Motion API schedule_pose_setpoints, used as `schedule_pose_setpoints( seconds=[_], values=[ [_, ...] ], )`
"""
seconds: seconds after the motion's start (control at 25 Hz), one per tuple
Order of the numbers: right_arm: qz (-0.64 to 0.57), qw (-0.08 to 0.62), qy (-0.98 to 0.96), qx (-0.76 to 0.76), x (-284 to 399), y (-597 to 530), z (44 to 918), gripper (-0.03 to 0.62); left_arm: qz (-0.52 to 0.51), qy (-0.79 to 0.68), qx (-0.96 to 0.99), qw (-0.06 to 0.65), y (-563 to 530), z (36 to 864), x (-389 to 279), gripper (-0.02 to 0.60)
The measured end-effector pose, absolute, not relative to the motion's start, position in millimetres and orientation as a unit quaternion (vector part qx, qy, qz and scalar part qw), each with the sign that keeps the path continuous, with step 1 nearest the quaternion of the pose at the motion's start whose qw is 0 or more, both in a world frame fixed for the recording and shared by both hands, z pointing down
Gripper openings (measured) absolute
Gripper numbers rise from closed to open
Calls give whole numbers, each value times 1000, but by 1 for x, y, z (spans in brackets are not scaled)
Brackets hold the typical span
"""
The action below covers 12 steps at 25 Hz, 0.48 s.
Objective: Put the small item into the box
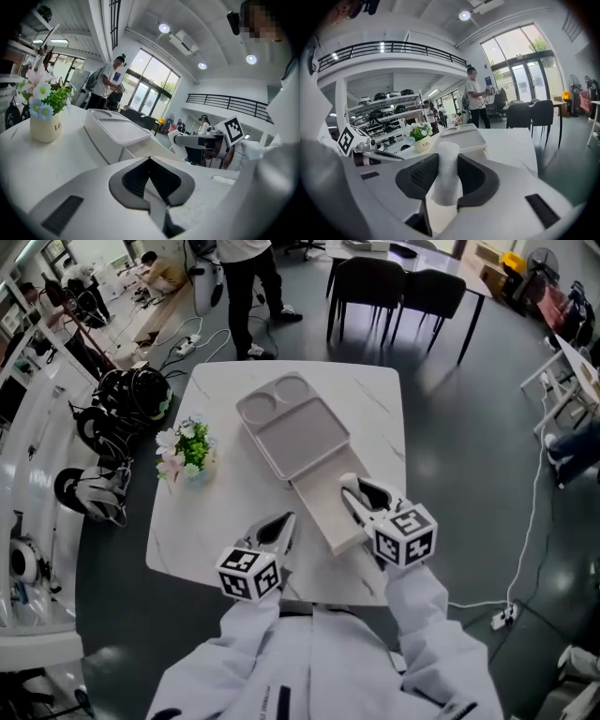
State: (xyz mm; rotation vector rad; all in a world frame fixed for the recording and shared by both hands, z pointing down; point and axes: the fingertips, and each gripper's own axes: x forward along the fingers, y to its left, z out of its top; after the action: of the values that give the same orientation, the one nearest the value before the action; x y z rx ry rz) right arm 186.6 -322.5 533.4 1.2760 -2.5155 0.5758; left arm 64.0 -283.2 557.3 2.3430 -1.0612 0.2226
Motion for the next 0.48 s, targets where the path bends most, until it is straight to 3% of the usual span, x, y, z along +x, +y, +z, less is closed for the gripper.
schedule_pose_setpoints(
  seconds=[0.2,0.48],
  values=[
    [185,220,-867,408,172,-335,561,118,101,-384,871,290,-292,571,68,-2],
    [192,289,-867,358,155,-343,595,118,110,-386,860,314,-291,591,67,-2]
  ],
)
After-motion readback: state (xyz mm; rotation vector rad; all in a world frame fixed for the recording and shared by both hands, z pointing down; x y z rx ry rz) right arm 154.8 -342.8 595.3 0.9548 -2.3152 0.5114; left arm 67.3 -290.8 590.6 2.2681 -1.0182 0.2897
